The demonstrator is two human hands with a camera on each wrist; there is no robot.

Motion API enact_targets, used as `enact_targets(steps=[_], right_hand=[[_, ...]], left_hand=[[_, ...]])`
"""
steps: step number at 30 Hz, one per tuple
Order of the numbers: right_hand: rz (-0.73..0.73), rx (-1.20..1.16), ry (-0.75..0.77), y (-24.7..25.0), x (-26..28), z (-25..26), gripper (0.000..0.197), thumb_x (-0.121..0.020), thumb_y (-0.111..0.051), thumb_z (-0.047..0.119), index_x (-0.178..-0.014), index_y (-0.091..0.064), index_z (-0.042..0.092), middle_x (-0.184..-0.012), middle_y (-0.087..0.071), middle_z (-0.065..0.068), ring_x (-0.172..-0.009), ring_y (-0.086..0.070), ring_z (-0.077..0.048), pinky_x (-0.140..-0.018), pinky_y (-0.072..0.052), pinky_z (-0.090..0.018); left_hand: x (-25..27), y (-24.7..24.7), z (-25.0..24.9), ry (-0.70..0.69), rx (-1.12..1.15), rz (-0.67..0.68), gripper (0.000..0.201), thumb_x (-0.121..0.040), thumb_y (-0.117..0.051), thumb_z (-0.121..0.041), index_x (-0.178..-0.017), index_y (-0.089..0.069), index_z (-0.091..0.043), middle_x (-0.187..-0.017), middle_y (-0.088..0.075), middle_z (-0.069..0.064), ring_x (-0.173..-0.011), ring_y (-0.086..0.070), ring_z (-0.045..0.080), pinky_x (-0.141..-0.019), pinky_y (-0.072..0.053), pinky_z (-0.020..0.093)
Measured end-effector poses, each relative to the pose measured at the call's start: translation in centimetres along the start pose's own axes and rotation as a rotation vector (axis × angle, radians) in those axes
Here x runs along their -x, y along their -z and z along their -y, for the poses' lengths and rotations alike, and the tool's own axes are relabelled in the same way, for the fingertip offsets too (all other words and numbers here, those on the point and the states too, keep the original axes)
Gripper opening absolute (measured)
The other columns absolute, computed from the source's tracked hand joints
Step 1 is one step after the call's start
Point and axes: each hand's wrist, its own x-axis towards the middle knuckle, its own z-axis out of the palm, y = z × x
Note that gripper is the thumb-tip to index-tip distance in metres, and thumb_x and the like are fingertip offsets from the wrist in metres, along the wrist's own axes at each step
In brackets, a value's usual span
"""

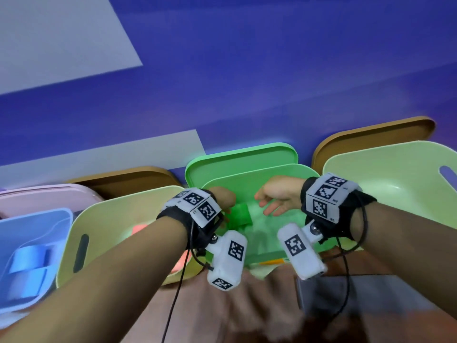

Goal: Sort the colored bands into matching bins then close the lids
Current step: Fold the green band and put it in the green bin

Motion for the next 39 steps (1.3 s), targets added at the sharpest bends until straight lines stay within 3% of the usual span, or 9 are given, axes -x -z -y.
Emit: enact_targets(steps=[4,6,10,14,20,24,28,32,39], right_hand=[[-0.127,0.189,0.125,-0.3,3.3,-0.3,0.028,-0.096,-0.043,0.011,-0.118,-0.055,-0.001,-0.078,-0.055,0.000,-0.060,-0.051,-0.012,-0.056,-0.038,-0.022],[-0.188,0.227,0.213,-0.9,4.8,-0.9,0.021,-0.093,-0.044,0.008,-0.102,-0.063,0.004,-0.079,-0.059,-0.001,-0.058,-0.051,-0.011,-0.052,-0.037,-0.021],[-0.405,0.296,0.477,-2.9,7.8,-3.0,0.023,-0.088,-0.047,0.006,-0.086,-0.068,0.015,-0.072,-0.060,0.007,-0.058,-0.047,-0.005,-0.053,-0.035,-0.012],[-0.577,0.566,0.690,-6.2,10.3,-6.3,0.021,-0.087,-0.049,0.010,-0.097,-0.066,0.013,-0.089,-0.064,-0.003,-0.089,-0.055,-0.024,-0.079,-0.044,-0.033],[-0.381,1.009,0.959,-11.6,12.1,-10.8,0.011,-0.086,-0.056,0.015,-0.093,-0.063,0.013,-0.092,-0.060,-0.005,-0.092,-0.052,-0.027,-0.069,-0.038,-0.033],[-0.030,1.198,0.811,-15.3,11.1,-13.0,0.021,-0.095,-0.044,0.030,-0.112,-0.053,0.022,-0.112,-0.052,0.004,-0.111,-0.043,-0.017,-0.083,-0.038,-0.032],[0.064,1.151,0.729,-18.5,10.0,-14.1,0.033,-0.092,-0.050,0.035,-0.122,-0.047,0.022,-0.119,-0.048,0.004,-0.116,-0.040,-0.016,-0.090,-0.040,-0.034],[0.027,1.047,0.715,-21.2,9.2,-14.5,0.042,-0.088,-0.058,0.034,-0.126,-0.043,0.021,-0.122,-0.045,0.003,-0.117,-0.041,-0.017,-0.091,-0.042,-0.035],[-0.055,1.002,0.637,-24.7,8.5,-15.1,0.042,-0.088,-0.058,0.023,-0.127,-0.044,0.021,-0.122,-0.043,0.002,-0.119,-0.039,-0.018,-0.091,-0.041,-0.034]], left_hand=[[4.2,-0.1,-0.7,-0.075,0.151,-0.049,0.013,-0.098,-0.041,-0.011,-0.106,-0.051,-0.008,-0.085,-0.061,0.000,-0.065,-0.058,0.015,-0.060,-0.045,0.024],[6.3,-0.3,-0.5,-0.211,0.094,-0.123,0.013,-0.096,-0.044,-0.013,-0.102,-0.056,-0.011,-0.084,-0.062,-0.001,-0.061,-0.053,0.012,-0.055,-0.040,0.021],[10.0,-1.4,1.6,-0.533,-0.124,-0.294,0.017,-0.092,-0.047,-0.007,-0.094,-0.063,-0.014,-0.096,-0.069,0.006,-0.078,-0.060,0.018,-0.074,-0.047,0.024],[12.9,-3.4,4.9,-0.726,-0.361,-0.510,0.019,-0.091,-0.050,-0.014,-0.104,-0.063,-0.014,-0.100,-0.068,0.001,-0.092,-0.061,0.024,-0.079,-0.043,0.030],[15.1,-6.3,12.4,-0.945,-0.544,-0.490,0.030,-0.083,-0.038,-0.030,-0.088,-0.061,-0.011,-0.080,-0.065,0.008,-0.076,-0.060,0.026,-0.063,-0.045,0.029],[14.4,-8.8,18.3,-0.799,-0.708,-0.289,0.034,-0.084,-0.043,-0.041,-0.095,-0.060,-0.014,-0.093,-0.062,0.007,-0.092,-0.059,0.026,-0.068,-0.046,0.031],[13.8,-11.2,22.1,-0.541,-0.760,-0.172,0.043,-0.084,-0.061,-0.043,-0.118,-0.050,-0.018,-0.118,-0.049,0.002,-0.113,-0.048,0.020,-0.083,-0.043,0.032],[12.7,-12.5,24.7,-0.410,-0.500,-0.135,0.047,-0.078,-0.072,-0.026,-0.118,-0.051,-0.014,-0.110,-0.052,0.003,-0.100,-0.053,0.020,-0.084,-0.040,0.028],[11.9,-14.1,26.9,-0.344,-0.083,-0.212,0.016,-0.076,-0.074,-0.010,-0.088,-0.065,-0.009,-0.079,-0.058,-0.006,-0.075,-0.054,0.005,-0.070,-0.037,0.014]])
